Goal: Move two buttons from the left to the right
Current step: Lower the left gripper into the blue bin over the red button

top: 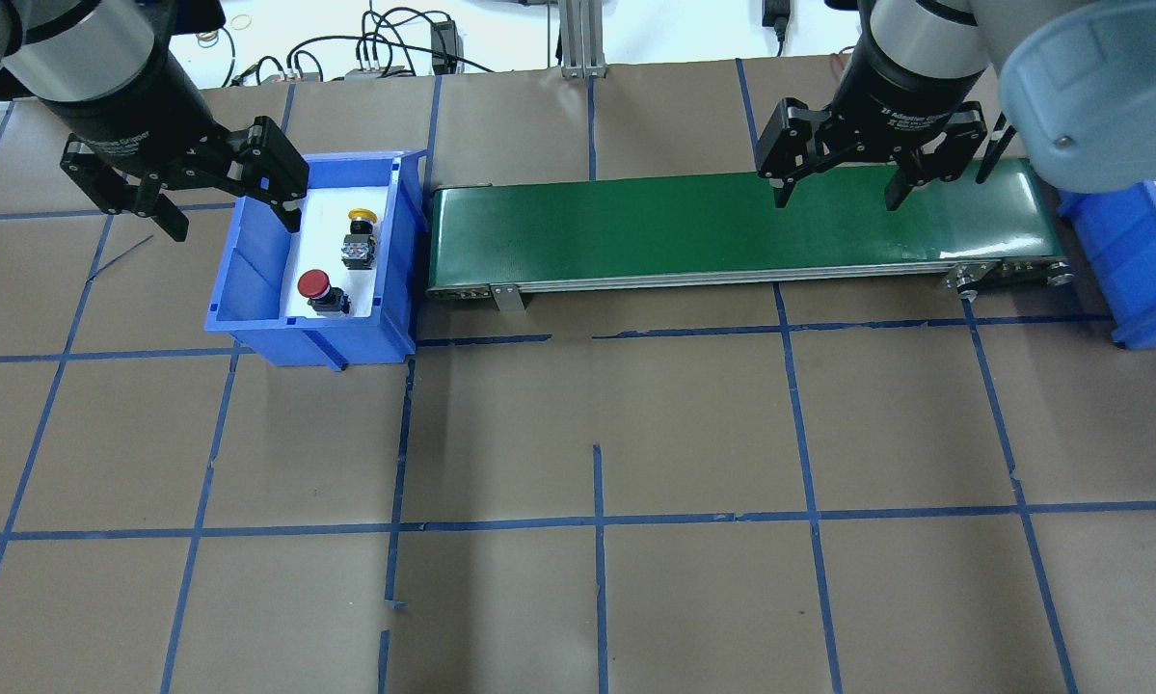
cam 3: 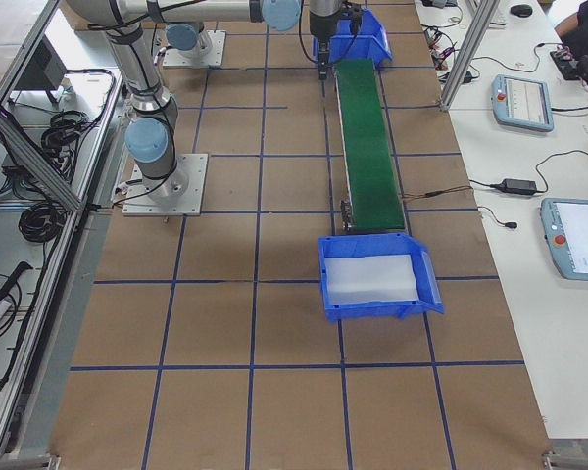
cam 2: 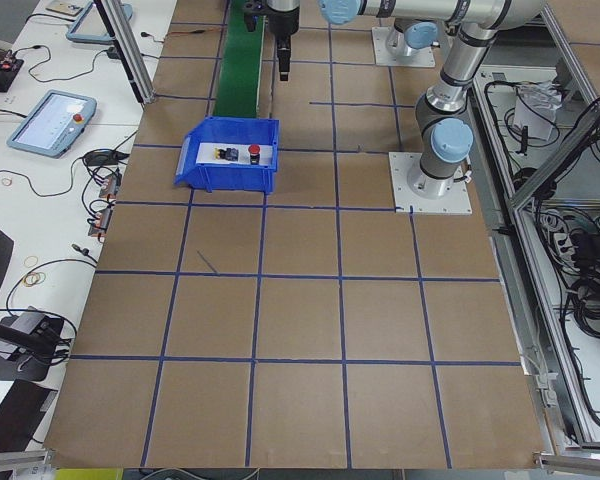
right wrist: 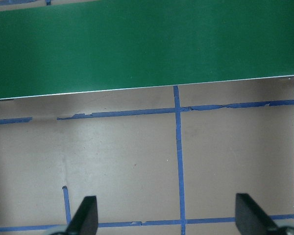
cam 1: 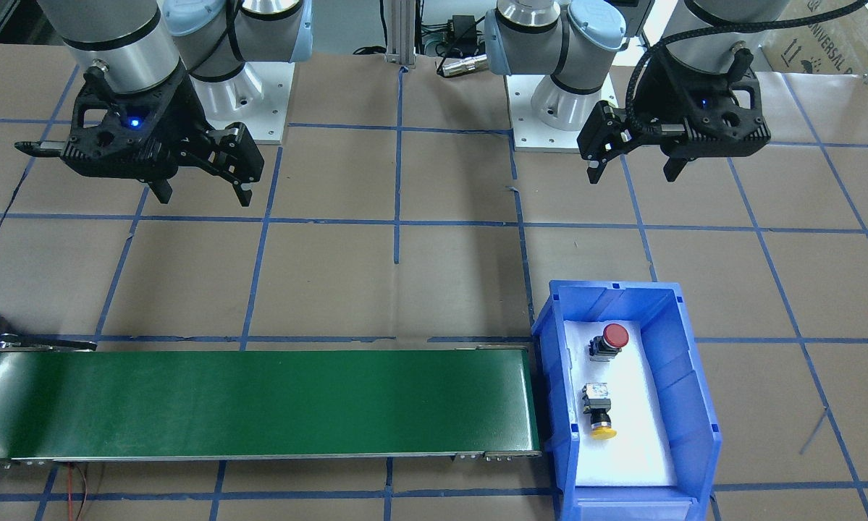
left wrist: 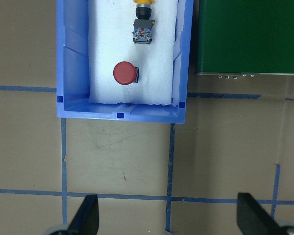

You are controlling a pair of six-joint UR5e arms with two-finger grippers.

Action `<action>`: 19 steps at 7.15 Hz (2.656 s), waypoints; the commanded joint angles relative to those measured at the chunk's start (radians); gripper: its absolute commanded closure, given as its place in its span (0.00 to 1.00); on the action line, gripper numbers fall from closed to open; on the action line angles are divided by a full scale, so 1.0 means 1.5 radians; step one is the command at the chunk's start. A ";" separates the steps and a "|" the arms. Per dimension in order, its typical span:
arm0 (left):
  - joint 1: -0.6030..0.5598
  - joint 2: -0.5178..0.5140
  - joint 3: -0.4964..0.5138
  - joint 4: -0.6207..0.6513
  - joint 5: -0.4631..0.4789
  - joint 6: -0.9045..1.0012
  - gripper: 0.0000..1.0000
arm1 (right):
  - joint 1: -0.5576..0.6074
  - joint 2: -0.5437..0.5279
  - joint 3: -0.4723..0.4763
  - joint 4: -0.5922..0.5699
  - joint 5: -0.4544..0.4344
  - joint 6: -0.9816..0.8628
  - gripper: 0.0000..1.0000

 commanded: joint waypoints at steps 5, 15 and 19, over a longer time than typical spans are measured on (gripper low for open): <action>0.002 -0.002 0.005 -0.036 -0.002 -0.006 0.00 | -0.004 0.000 0.000 -0.001 0.000 -0.002 0.00; 0.068 -0.259 -0.082 0.268 -0.010 0.116 0.00 | -0.007 0.001 0.005 0.000 -0.006 -0.006 0.00; 0.068 -0.277 -0.110 0.305 -0.012 0.110 0.10 | -0.001 0.001 0.013 0.000 -0.007 -0.006 0.00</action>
